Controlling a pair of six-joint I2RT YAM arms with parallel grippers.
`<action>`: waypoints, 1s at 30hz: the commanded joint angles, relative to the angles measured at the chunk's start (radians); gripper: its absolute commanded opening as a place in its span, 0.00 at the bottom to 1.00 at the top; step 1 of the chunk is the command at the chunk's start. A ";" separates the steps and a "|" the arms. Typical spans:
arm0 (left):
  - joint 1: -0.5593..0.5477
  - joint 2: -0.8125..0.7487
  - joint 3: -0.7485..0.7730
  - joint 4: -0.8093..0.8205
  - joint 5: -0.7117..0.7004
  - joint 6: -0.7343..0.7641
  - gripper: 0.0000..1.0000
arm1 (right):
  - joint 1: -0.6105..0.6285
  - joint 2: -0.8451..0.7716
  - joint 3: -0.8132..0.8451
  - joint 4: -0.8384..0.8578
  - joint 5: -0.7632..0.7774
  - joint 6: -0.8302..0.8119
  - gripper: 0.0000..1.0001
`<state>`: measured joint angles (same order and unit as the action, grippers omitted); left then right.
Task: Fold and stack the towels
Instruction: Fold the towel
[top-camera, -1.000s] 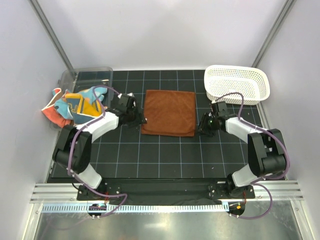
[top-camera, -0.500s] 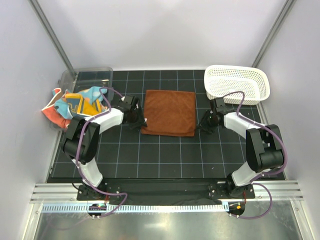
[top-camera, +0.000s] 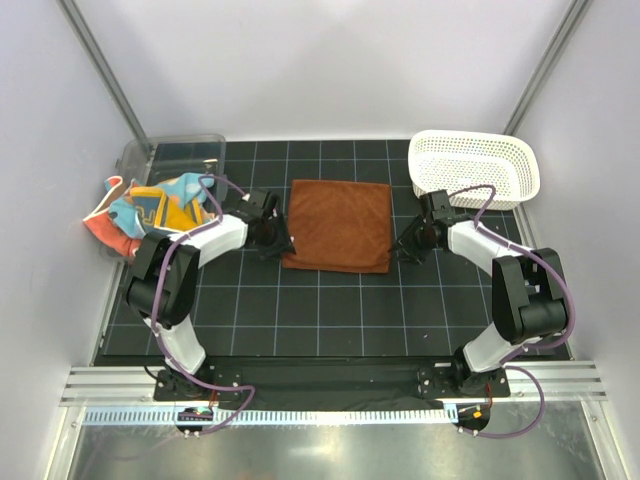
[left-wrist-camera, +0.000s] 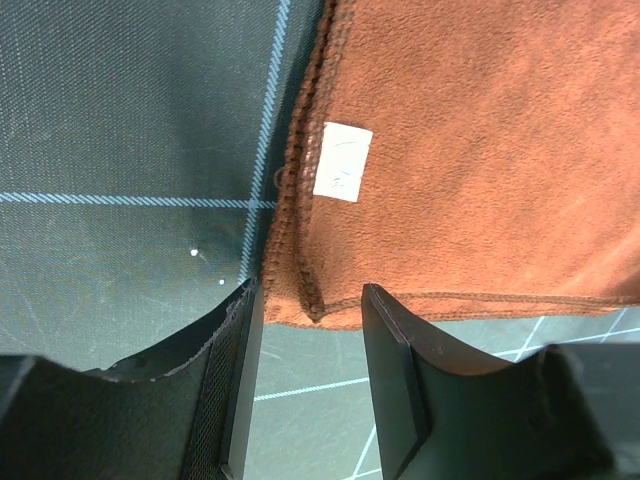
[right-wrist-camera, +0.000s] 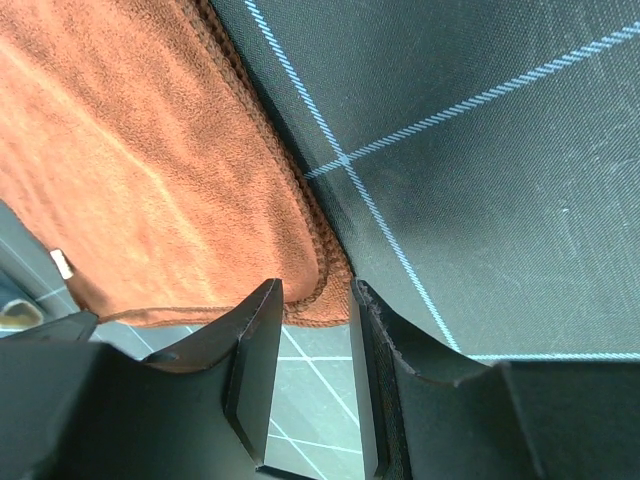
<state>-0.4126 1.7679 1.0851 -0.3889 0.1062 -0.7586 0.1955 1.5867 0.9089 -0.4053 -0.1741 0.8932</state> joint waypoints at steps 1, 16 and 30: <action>-0.008 -0.022 0.045 -0.008 0.013 -0.027 0.48 | 0.010 0.004 0.033 0.022 -0.010 0.059 0.40; -0.022 0.005 0.044 -0.010 -0.003 -0.047 0.33 | 0.039 0.048 0.028 0.057 -0.011 0.082 0.31; -0.022 0.025 0.101 -0.059 -0.008 -0.039 0.00 | 0.041 0.053 0.041 0.088 -0.054 0.052 0.01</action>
<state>-0.4324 1.7893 1.1259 -0.4202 0.1055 -0.8043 0.2298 1.6390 0.9131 -0.3523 -0.1951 0.9619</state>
